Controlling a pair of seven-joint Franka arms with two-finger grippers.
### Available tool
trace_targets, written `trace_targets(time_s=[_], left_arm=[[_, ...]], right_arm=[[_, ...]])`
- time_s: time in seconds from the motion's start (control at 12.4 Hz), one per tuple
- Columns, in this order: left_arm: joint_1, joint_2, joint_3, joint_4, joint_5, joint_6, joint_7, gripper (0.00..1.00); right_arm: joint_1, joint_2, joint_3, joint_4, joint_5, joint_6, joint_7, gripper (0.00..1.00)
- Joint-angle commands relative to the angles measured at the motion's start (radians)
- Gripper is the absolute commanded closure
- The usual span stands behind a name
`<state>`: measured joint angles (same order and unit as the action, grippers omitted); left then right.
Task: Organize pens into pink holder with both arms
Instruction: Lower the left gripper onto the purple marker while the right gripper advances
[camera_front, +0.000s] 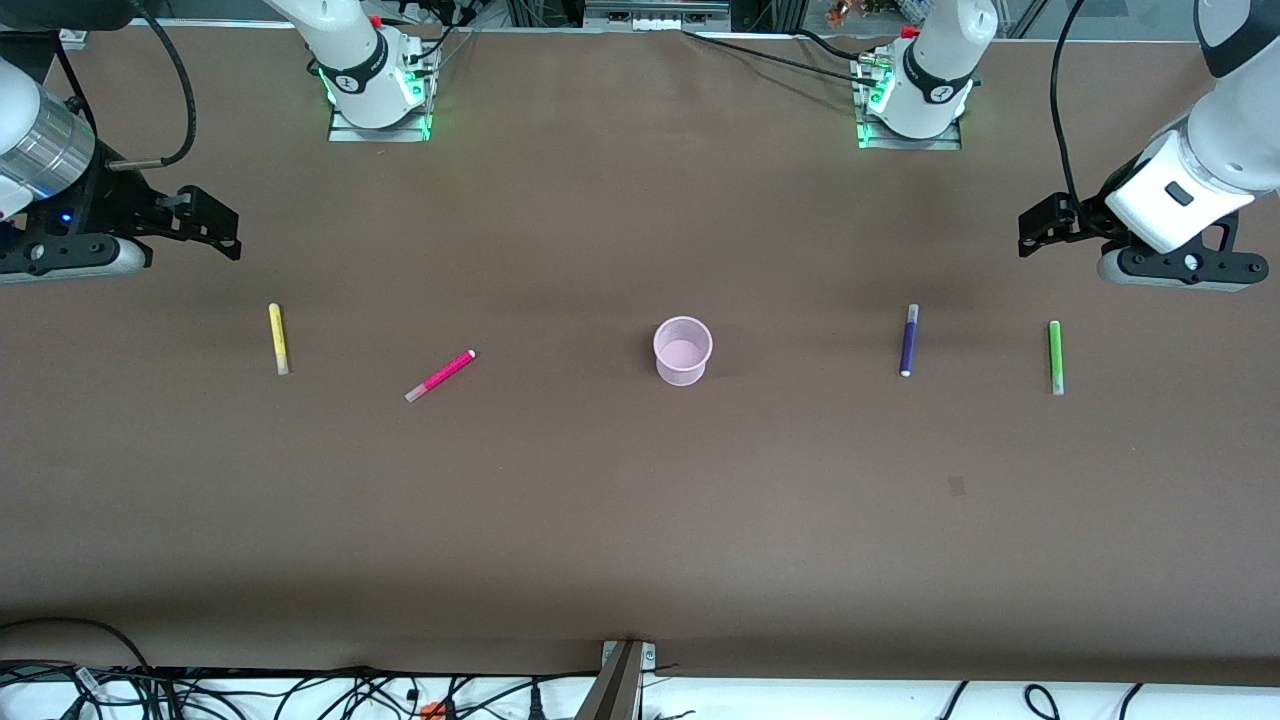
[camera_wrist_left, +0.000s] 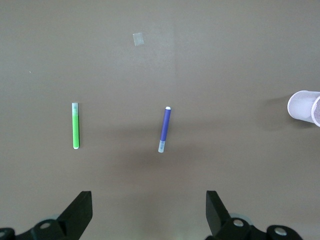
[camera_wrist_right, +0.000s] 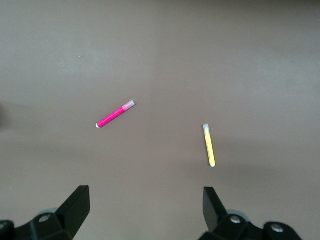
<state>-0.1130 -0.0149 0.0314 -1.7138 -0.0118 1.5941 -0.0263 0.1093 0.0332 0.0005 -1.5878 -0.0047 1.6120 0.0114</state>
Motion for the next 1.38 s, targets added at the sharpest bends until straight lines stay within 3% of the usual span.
trace_targets(time_s=[0.0, 0.49, 0.97, 1.13, 1.29], left_arm=[[0.001, 0.001, 0.001, 0.019, -0.017, -0.020, 0.012, 0.00], [0.000, 0.024, 0.001, 0.027, -0.017, -0.014, 0.011, 0.00], [-0.005, 0.177, -0.001, 0.013, -0.016, 0.001, 0.016, 0.00], [-0.025, 0.220, -0.001, -0.032, -0.016, 0.091, 0.016, 0.00], [-0.036, 0.228, -0.017, -0.158, -0.014, 0.279, 0.016, 0.00]], right_arm=[[-0.008, 0.005, 0.007, 0.015, -0.005, -0.003, -0.016, 0.00], [-0.008, 0.005, 0.007, 0.015, -0.006, -0.001, -0.017, 0.00], [-0.002, 0.048, 0.012, 0.014, -0.014, 0.009, -0.017, 0.00], [-0.002, 0.102, 0.012, 0.014, -0.015, 0.000, -0.019, 0.00], [-0.002, 0.109, 0.012, 0.014, -0.015, 0.000, -0.019, 0.00]])
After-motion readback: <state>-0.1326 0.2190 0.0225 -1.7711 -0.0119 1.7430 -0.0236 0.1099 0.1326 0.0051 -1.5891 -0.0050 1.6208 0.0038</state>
